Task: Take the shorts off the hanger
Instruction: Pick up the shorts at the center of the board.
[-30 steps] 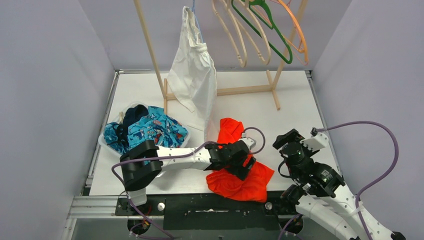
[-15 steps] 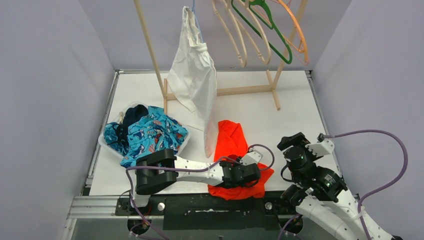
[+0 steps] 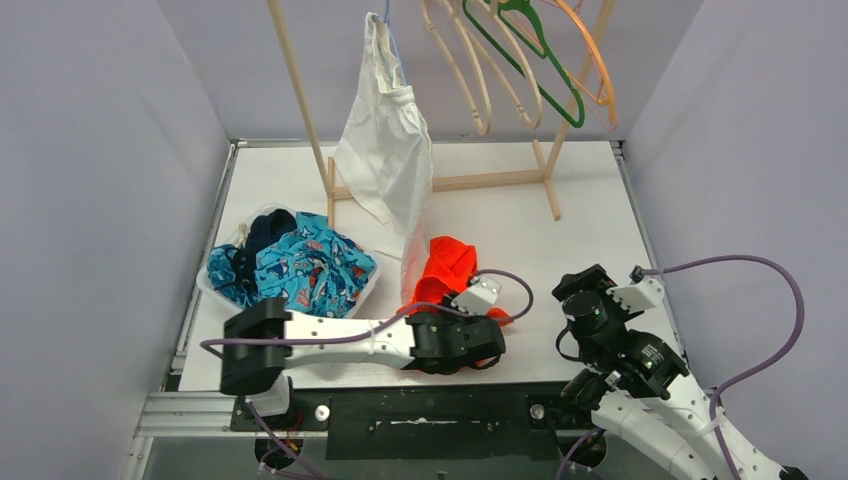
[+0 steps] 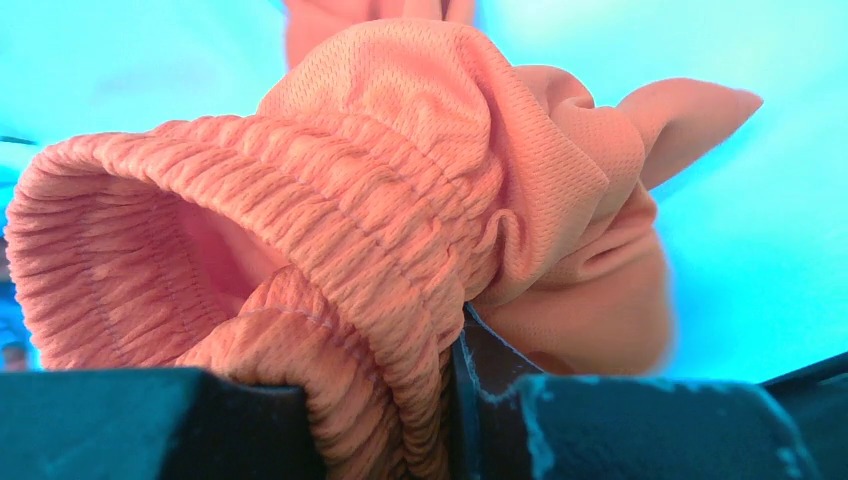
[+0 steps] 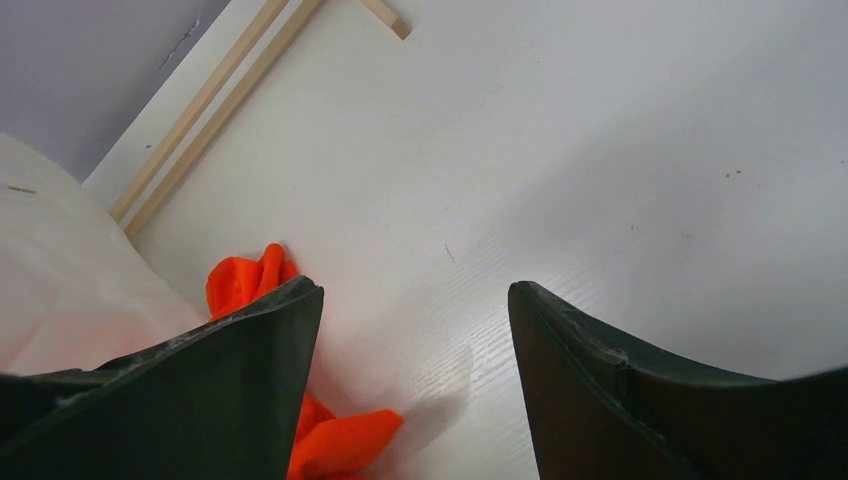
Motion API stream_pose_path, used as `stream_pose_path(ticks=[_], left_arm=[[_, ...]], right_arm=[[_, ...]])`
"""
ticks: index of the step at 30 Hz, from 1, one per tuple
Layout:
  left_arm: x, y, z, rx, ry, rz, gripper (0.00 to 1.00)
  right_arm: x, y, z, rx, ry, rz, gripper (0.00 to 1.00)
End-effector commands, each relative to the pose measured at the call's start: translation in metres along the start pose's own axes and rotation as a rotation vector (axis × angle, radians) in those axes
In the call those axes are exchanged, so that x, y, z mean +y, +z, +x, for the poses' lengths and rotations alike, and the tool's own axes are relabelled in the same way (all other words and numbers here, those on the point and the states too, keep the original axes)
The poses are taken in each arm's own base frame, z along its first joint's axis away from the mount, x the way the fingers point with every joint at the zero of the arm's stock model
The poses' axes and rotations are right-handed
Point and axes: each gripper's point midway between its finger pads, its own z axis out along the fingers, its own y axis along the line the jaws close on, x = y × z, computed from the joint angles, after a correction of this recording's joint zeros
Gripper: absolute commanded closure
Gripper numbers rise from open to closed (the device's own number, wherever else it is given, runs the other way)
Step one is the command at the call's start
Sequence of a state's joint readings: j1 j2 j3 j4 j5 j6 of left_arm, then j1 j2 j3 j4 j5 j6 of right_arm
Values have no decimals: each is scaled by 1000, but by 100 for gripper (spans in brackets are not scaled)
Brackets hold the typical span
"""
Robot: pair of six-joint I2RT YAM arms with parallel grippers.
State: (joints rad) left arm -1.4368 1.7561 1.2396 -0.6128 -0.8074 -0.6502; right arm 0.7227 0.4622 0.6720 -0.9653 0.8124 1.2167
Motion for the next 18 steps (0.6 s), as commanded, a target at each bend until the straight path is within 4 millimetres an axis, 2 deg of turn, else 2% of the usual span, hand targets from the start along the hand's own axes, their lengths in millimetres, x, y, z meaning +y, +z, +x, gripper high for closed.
stream_pose_path(ticks=[1,8,15,18], left_arm=[[68,-56,-78,-230,-180,-100,100],[104,-108,-103,-323,-364,-2,100],[166,-132,-85,-331,-537,-117,100],[190,-143,-84,-337,-590,-172,100]], right_arm=[[9,3,-11,-56,41,-11,31],[12,5,-8,-53,25,-13,31],[18,7,-4,-41,12,-22,31],[21,8,-2,-32,-3,-26,31]])
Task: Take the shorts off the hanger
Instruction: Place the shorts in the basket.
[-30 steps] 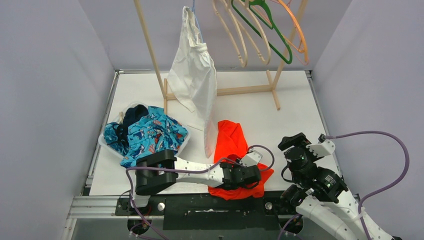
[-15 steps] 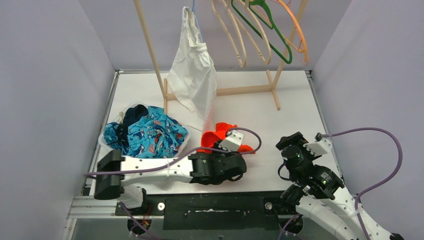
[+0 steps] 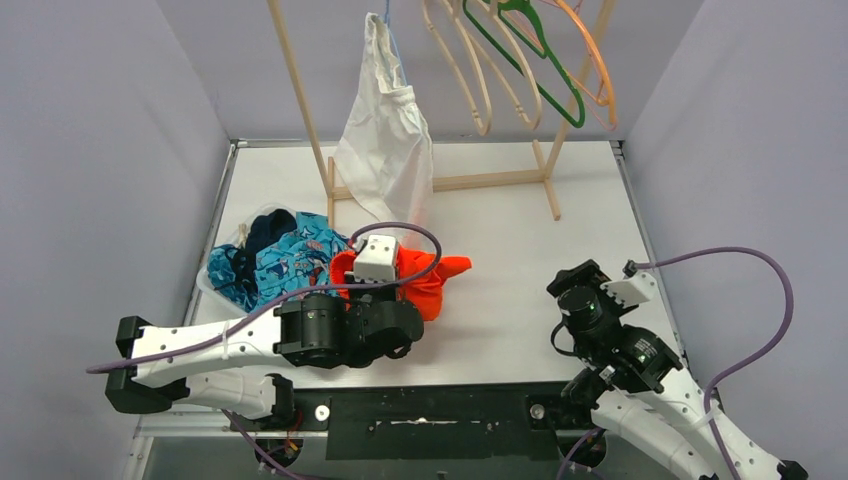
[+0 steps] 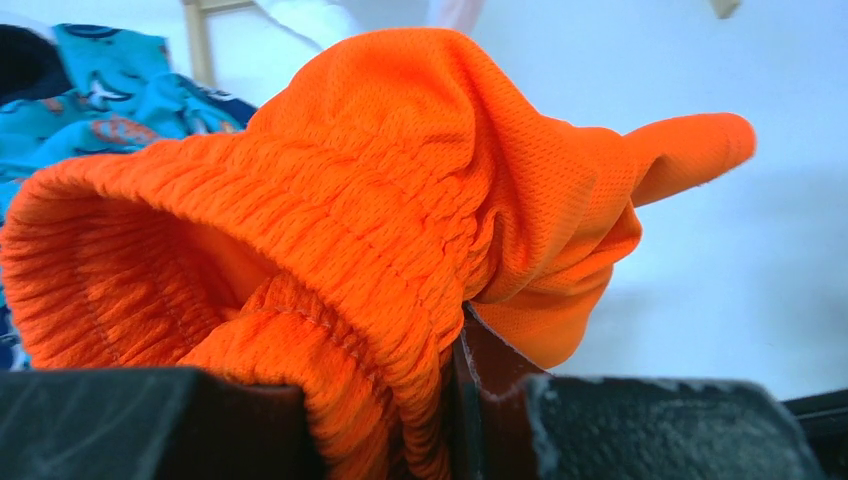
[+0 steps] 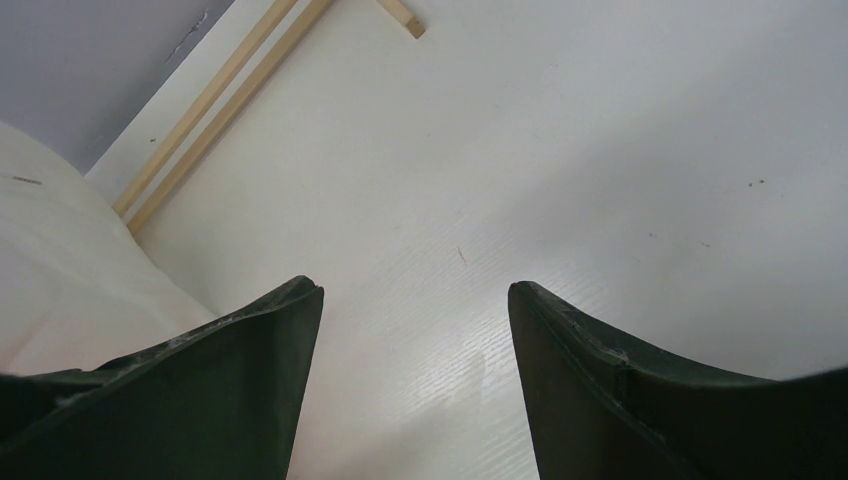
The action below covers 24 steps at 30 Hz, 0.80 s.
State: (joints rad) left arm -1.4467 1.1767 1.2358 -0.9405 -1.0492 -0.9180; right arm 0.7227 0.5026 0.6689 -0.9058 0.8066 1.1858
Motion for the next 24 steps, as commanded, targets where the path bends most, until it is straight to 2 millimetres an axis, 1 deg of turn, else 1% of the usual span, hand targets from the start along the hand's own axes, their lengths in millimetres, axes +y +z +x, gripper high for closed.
stream_pose_path(ticks=[1,2,7,9,10,14,19,21,24], left_arm=[[44,-15,-35,-88,-118,-134,100],[51,-18,-38,-89,-103,-153,100],[70,-29,-60,-86,-115,-192,100],[85,-28,-67,-69,-162,-224,100],[96,-27,-71,-62,-185,-254,100],[130,-26,-87,-56,-205,-350,100],[181,-13,-125,-51,-144,-589,100],[192,-11,-138,-63,-135,-648,100],[203,-11,-149,-70,-121,-700,100]], right_arm=[[11,4,-4,-30,12,-14,31],[12,4,-4,-27,9,-13,31],[17,7,1,-10,-12,-18,30],[20,8,2,-5,-15,-21,30],[21,8,4,-1,-18,-25,30],[26,10,5,5,-31,-31,30],[28,13,10,18,-57,-29,30],[29,13,12,26,-63,-29,30],[30,14,13,31,-69,-26,30]])
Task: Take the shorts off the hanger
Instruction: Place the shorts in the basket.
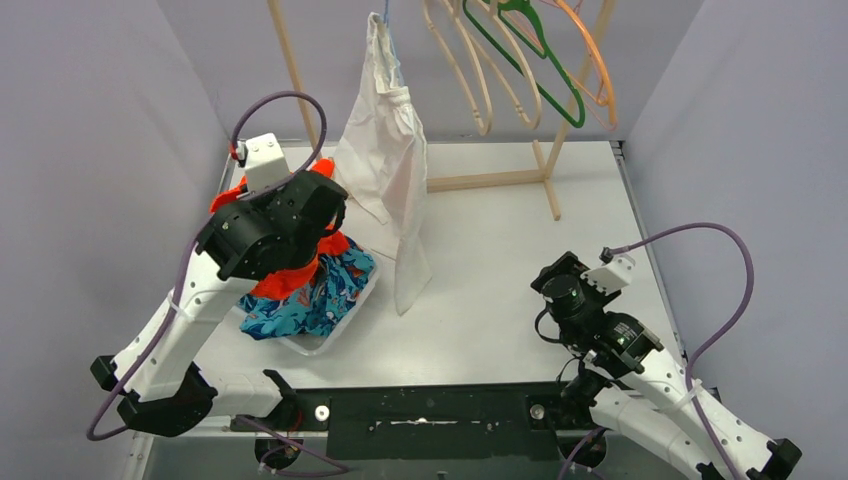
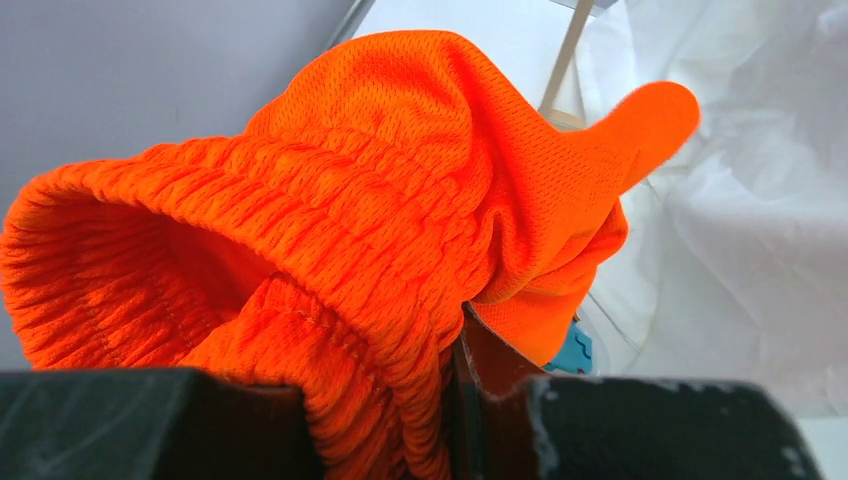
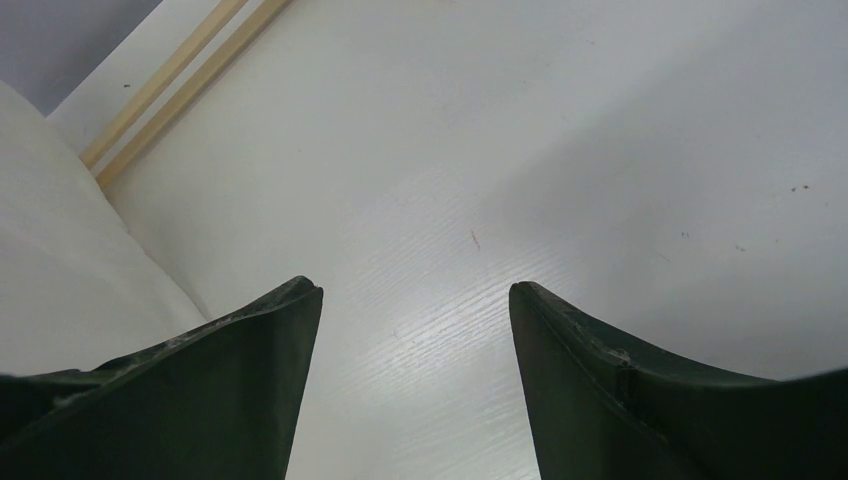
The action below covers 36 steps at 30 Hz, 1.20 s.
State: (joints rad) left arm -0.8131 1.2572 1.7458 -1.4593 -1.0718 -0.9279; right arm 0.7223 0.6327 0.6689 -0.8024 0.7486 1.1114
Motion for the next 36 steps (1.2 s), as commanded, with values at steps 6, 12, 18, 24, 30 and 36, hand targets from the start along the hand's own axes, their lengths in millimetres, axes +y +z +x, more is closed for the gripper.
stream_pose_path(ticks=[6,12,18,24,30,36], left_arm=[[33,6,-34,-29,-24,-78,100],[37,5,-5,54,-63,-26,100],[7,64,73,291,45,-3,100],[-13,121,151,467,-96,130,100],[-22,137,258,677,-187,167,83],[1,132,261,620,-152,60,64]], right_arm=[[9,3,-9,-41,15,-13,30],[14,8,-5,-32,4,-22,30],[19,15,1,-13,-52,-17,29],[17,14,2,3,-99,-7,25],[12,16,4,-1,-81,-11,25],[12,17,2,-5,-99,-8,25]])
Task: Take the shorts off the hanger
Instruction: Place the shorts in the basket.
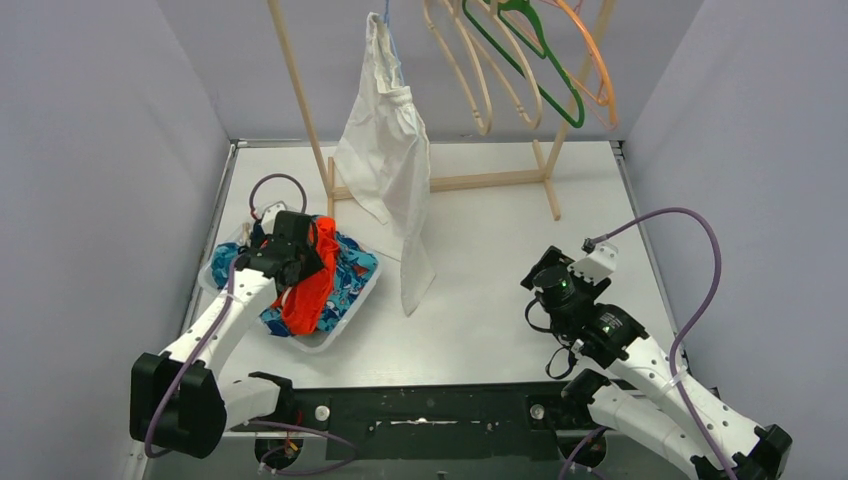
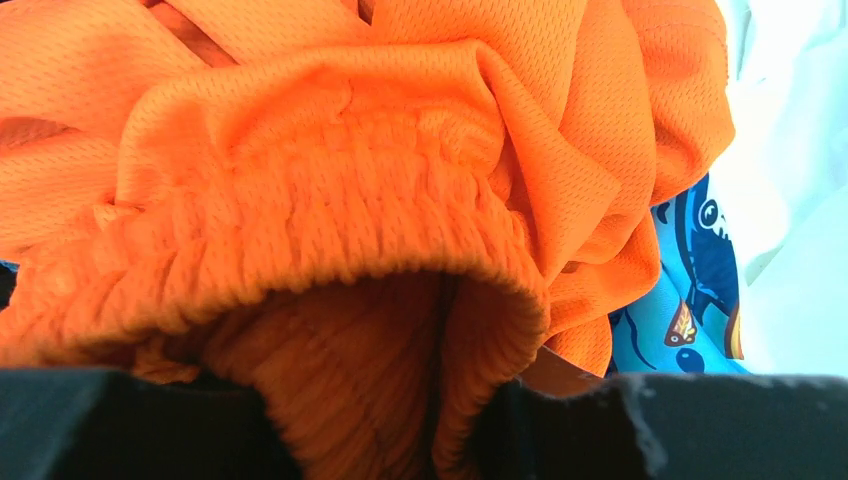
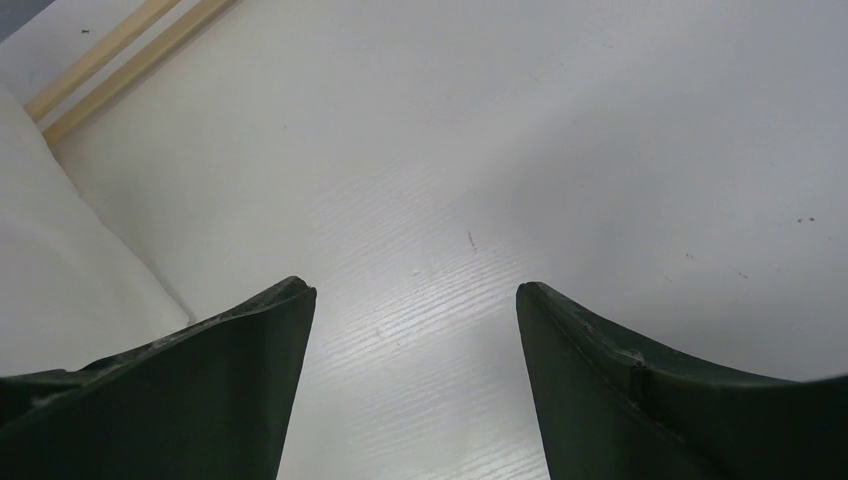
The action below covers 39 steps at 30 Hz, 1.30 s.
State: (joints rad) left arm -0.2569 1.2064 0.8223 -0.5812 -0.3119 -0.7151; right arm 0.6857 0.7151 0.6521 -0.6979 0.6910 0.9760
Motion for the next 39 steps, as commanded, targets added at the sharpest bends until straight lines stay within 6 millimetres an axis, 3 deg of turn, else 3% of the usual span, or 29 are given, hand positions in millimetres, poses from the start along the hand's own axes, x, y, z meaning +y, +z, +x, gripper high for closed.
stream_pose_path(ticks=[1,2,5,7,13,17,20,24,26,28,31,33,35,39], left_arm=[[12,0,27,74,-20,-35,64],[13,-8,20,53,-18,-35,63],[7,-38,-12,-37,-26,6,43],[4,-60,-32,-86,-27,27,36],[-17,-115,-86,-192,-1,118,27],[-34,-124,-109,-231,49,161,27],[-58,-119,-123,-243,88,215,27],[-84,-84,-114,-137,131,239,27],[-86,-54,-95,-70,148,220,27],[-75,-19,-70,6,160,163,30],[-30,16,-26,128,138,-56,47],[-4,23,-1,173,114,-125,52],[9,20,10,187,68,-121,63],[18,2,-7,83,0,-92,78]], right_arm=[[3,3,-10,-40,14,0,25],[3,3,-10,-40,11,1,25],[4,3,-11,-40,11,2,25],[4,3,-12,-40,15,1,25],[3,2,-14,-44,20,-2,25],[1,1,-15,-49,21,2,24],[2,1,-16,-53,23,-2,25],[4,2,-17,-49,4,-7,25],[4,2,-17,-46,-6,-3,25],[3,3,-16,-41,-11,-3,24],[4,3,-15,-34,-23,-7,24],[1,2,-17,-38,-30,-1,24],[-5,2,-20,-56,-43,24,24],[-13,2,-31,-105,-68,52,24]])
